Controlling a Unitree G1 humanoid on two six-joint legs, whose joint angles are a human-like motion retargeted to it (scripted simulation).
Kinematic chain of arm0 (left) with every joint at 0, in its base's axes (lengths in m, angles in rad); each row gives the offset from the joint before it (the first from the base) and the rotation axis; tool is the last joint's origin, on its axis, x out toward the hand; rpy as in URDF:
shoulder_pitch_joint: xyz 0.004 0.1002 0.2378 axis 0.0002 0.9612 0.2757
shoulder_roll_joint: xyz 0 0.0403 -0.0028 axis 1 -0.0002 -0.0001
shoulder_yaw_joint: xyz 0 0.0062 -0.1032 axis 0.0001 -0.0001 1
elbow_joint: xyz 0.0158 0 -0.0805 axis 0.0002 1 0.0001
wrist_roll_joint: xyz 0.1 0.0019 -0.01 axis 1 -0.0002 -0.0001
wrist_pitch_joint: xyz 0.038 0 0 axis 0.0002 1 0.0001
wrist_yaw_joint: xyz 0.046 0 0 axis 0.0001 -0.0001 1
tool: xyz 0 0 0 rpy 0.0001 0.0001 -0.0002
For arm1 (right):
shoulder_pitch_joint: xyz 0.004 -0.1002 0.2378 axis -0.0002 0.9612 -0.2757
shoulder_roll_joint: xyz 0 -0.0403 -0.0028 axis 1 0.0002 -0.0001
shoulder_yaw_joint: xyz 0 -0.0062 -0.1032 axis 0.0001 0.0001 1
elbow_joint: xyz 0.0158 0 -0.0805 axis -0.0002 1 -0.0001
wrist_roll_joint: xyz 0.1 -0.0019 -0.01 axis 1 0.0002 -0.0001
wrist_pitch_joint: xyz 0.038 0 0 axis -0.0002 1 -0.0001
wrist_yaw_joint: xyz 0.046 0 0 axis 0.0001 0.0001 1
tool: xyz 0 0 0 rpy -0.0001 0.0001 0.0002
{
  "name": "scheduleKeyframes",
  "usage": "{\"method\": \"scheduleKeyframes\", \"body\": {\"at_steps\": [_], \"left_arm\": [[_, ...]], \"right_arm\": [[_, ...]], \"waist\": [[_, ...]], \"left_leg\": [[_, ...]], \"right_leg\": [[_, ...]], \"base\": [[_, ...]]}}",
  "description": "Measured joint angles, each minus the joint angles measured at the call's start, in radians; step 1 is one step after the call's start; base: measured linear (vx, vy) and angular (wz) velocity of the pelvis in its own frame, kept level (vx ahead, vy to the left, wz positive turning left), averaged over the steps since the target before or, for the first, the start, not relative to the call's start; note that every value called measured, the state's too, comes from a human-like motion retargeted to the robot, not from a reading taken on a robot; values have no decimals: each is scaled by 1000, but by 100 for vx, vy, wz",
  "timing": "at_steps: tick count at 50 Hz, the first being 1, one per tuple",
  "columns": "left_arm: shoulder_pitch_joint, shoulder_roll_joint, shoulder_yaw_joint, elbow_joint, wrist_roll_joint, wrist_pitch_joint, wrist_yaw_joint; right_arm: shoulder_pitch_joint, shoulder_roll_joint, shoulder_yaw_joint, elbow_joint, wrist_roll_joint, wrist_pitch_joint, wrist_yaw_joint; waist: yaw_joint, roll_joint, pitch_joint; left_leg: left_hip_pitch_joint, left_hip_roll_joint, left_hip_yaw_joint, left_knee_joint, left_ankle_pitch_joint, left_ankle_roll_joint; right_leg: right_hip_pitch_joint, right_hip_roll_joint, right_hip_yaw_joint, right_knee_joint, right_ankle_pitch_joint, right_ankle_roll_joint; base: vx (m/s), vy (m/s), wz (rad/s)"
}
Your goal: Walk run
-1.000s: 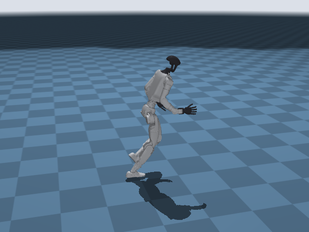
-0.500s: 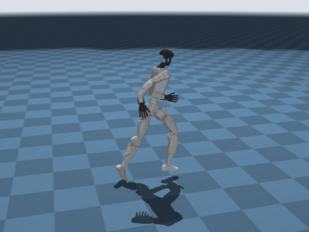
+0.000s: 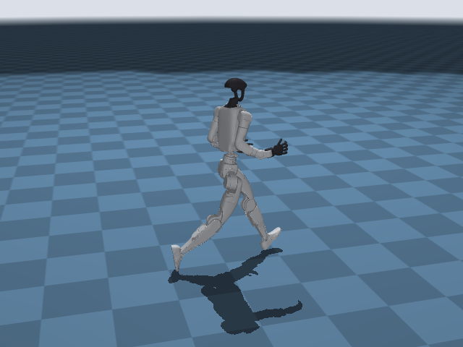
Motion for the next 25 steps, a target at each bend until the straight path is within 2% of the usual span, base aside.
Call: {"method": "scheduleKeyframes", "body": {"at_steps": [2,3,4,5,6,7,8,9,10,12,13,15,17,18,19,20,22,23,25], "left_arm": [[-66,14,-16,-49,5,25,35],[-103,17,-26,-74,5,38,58],[-133,23,-33,-95,-1,44,76],[-160,31,-38,-115,-10,47,91],[-141,24,-93,-106,-17,27,94],[-140,17,-100,-89,-31,15,77],[-172,9,-13,-56,-62,17,16],[-202,-9,9,-32,-76,19,-5],[-231,-31,-2,-13,-82,21,-6],[-238,-45,-92,-9,-114,-7,40],[-229,-42,-117,-11,-133,-15,53],[-206,-37,-132,-3,-165,-7,54],[-189,-34,-123,9,-202,18,15],[-178,-33,-118,11,-213,25,-6],[-163,-31,-118,7,-219,26,-20],[-146,-29,-121,-1,-221,24,-29],[-130,-16,-124,-29,-219,11,-21],[-124,-9,-126,-41,-216,7,-22],[-128,3,-131,-59,-215,7,-37]], "right_arm": [[35,55,8,44,-94,-22,-93],[57,85,17,75,-125,-28,-117],[91,115,33,111,-143,-28,-103],[132,145,52,150,-154,-26,-71],[213,188,-13,243,-187,-12,18],[274,219,-62,339,-211,7,92],[296,226,-79,440,-219,37,133],[319,222,-82,518,-173,68,164],[342,212,-79,585,-101,99,190],[392,150,-135,633,45,133,267],[408,145,-171,635,47,131,280],[427,129,-237,619,22,107,273],[432,105,-280,585,-1,49,222],[434,96,-293,561,-11,16,188],[434,89,-300,532,-23,-16,151],[435,84,-302,502,-37,-48,112],[399,85,-280,445,-79,-81,34],[384,93,-270,416,-98,-87,2],[338,100,-240,374,-108,-81,-44]], "waist": [[-40,82,21],[-39,126,36],[-42,134,32],[-46,124,18],[-86,124,-47],[-133,118,-90],[-196,100,-88],[-226,106,-95],[-240,125,-107],[-231,155,-135],[-279,197,-130],[-370,247,-120],[-468,278,-105],[-497,286,-92],[-516,296,-74],[-529,306,-52],[-520,309,-24],[-526,290,-15],[-525,209,-2]], "left_leg": [[61,49,-59,-15,-32,-18],[77,95,-110,30,-15,-30],[68,131,-121,149,89,48],[46,162,-111,304,236,171],[77,-31,-386,366,140,157],[92,-126,-509,444,62,140],[77,-24,-331,554,19,118],[120,-5,-286,603,-53,87],[192,-26,-308,620,-138,51],[363,-46,-277,469,-103,16],[442,-32,-284,400,-26,-1],[595,45,-201,270,226,-75],[737,54,-213,159,525,-181],[796,58,-217,131,646,-257],[830,60,-229,167,713,-310],[851,61,-245,237,753,-352],[840,39,-279,443,753,-352],[860,12,-317,488,753,-352],[897,-88,-364,570,752,-352]], "right_leg": [[54,207,25,73,-8,25],[66,271,-9,138,-32,-9],[38,262,-93,240,-71,-82],[-9,217,-201,359,-118,-175],[-86,190,-291,498,-222,-221],[-174,170,-335,632,-319,-246],[-288,168,-285,755,-401,-229],[-400,173,-226,791,-452,-214],[-511,181,-162,785,-488,-200],[-641,104,-112,592,-504,-259],[-709,42,-149,500,-519,-287],[-771,-58,-197,243,-534,-271],[-759,-110,-191,-79,-514,-186],[-743,-117,-156,-223,-533,-155],[-721,-129,-124,-341,-563,-116],[-695,-145,-95,-446,-598,-73],[-671,-173,-82,-521,-657,-101],[-660,-186,-93,-506,-698,-112],[-640,-239,-37,-405,-596,-95]], "base": [[260,-40,113],[308,-53,17],[307,-66,-47],[315,-15,60],[332,20,164],[330,24,239],[286,-30,147],[254,-58,57],[212,-31,-13],[201,-18,12],[230,-36,119],[193,-36,163],[213,-55,162],[236,-67,101],[219,-55,49],[179,-38,-9],[192,-62,-27],[229,-97,26],[204,-91,33]]}}
